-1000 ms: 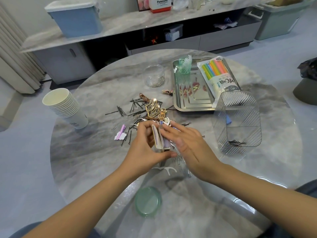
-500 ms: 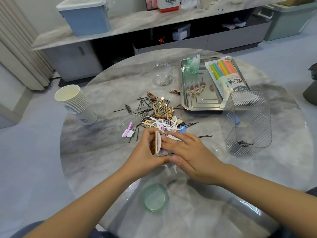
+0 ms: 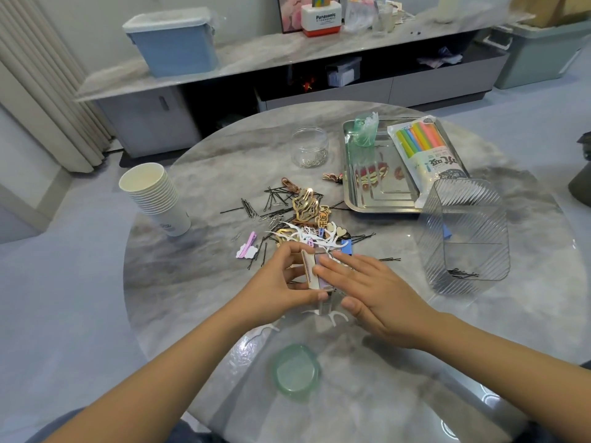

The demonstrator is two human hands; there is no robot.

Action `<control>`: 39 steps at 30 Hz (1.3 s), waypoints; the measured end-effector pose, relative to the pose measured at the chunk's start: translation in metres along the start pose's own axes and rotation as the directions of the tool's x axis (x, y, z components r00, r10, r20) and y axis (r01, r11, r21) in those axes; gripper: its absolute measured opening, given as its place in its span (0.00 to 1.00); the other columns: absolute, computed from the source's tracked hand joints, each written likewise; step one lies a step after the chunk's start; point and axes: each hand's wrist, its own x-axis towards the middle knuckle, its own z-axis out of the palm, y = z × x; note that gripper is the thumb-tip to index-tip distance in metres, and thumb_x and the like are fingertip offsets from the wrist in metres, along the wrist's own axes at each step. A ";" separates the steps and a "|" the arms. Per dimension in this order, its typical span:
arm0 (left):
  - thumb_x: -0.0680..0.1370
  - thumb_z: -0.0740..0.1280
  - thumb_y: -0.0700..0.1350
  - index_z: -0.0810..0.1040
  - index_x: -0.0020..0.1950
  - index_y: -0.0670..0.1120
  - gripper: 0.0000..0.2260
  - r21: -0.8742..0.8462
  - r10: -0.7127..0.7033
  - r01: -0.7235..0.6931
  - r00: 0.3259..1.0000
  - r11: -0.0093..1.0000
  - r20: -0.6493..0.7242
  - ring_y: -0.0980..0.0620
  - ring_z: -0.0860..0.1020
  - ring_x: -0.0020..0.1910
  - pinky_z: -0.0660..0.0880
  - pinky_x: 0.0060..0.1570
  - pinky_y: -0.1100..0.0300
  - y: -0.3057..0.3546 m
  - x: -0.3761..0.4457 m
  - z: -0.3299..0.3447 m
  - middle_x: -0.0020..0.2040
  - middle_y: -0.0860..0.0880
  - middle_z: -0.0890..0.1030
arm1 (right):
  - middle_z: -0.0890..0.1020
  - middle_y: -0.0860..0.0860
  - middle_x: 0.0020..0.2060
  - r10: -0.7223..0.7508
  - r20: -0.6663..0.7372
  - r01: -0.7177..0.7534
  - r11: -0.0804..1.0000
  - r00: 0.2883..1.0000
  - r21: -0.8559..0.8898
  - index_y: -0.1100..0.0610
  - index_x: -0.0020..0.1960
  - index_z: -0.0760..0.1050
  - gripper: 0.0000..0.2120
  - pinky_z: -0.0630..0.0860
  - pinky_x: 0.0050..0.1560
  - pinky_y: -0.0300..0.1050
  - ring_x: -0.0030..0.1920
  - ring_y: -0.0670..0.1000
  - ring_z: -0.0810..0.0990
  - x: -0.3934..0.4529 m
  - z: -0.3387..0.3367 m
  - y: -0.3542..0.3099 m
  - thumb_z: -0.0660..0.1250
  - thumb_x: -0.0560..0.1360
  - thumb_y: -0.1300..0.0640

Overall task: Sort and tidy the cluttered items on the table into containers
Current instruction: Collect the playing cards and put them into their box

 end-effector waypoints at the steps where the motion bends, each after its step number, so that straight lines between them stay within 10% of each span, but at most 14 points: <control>1: 0.69 0.73 0.31 0.68 0.58 0.47 0.24 -0.002 0.004 -0.004 1.000 1.000 0.000 0.61 0.79 0.47 0.76 0.45 0.64 0.002 0.000 0.000 0.55 0.49 0.77 | 0.61 0.44 0.74 -0.005 0.000 0.005 1.000 1.000 0.020 0.48 0.75 0.57 0.25 0.56 0.70 0.46 0.75 0.48 0.58 0.000 0.000 0.000 0.41 0.82 0.43; 9: 0.68 0.74 0.31 0.69 0.59 0.45 0.24 -0.026 -0.019 0.018 1.000 1.000 -0.011 0.56 0.80 0.50 0.76 0.45 0.64 0.004 -0.002 -0.002 0.56 0.48 0.78 | 0.64 0.42 0.72 0.013 -0.040 -0.009 0.994 0.999 0.105 0.43 0.73 0.60 0.22 0.56 0.70 0.46 0.75 0.47 0.57 0.006 -0.007 -0.001 0.43 0.81 0.43; 15: 0.67 0.74 0.30 0.68 0.62 0.42 0.27 -0.132 0.021 -0.021 1.000 0.991 -0.001 0.51 0.80 0.54 0.78 0.52 0.56 0.019 -0.001 -0.009 0.58 0.48 0.79 | 0.57 0.34 0.71 0.304 0.119 -0.322 0.805 0.945 0.498 0.33 0.70 0.47 0.38 0.55 0.69 0.33 0.71 0.34 0.56 0.011 -0.028 -0.002 0.69 0.71 0.41; 23: 0.70 0.69 0.35 0.70 0.67 0.50 0.27 -0.302 0.017 0.005 0.997 0.953 0.069 0.45 0.78 0.59 0.75 0.59 0.50 0.027 0.004 -0.006 0.62 0.43 0.77 | 0.76 0.36 0.57 0.317 0.045 -0.279 0.749 0.947 0.600 0.35 0.61 0.64 0.32 0.71 0.61 0.36 0.56 0.36 0.75 0.021 -0.023 0.002 0.77 0.65 0.51; 30: 0.76 0.66 0.34 0.71 0.67 0.53 0.23 -0.075 0.037 -0.041 0.998 0.996 -0.057 0.53 0.78 0.45 0.75 0.41 0.59 0.027 0.004 0.003 0.53 0.38 0.75 | 0.73 0.42 0.61 0.327 -0.043 -0.298 0.901 0.944 0.314 0.26 0.66 0.50 0.38 0.75 0.53 0.42 0.57 0.44 0.74 0.017 -0.024 -0.007 0.68 0.62 0.38; 34: 0.73 0.66 0.47 0.79 0.60 0.47 0.16 -0.181 -0.028 0.014 0.997 0.983 -0.075 0.55 0.74 0.36 0.72 0.33 0.65 0.032 0.005 0.007 0.47 0.47 0.81 | 0.73 0.40 0.59 0.333 -0.108 -0.308 0.930 0.937 0.199 0.32 0.66 0.54 0.35 0.75 0.50 0.42 0.56 0.43 0.74 0.018 -0.025 -0.010 0.67 0.64 0.39; 39: 0.77 0.66 0.40 0.82 0.55 0.45 0.09 -0.158 -0.045 0.007 0.970 0.987 -0.238 0.55 0.74 0.31 0.75 0.32 0.64 0.027 0.004 0.016 0.40 0.51 0.84 | 0.76 0.44 0.55 0.398 -0.136 -0.385 0.916 0.907 0.114 0.41 0.71 0.56 0.41 0.74 0.46 0.42 0.53 0.47 0.75 0.018 -0.027 -0.014 0.72 0.64 0.42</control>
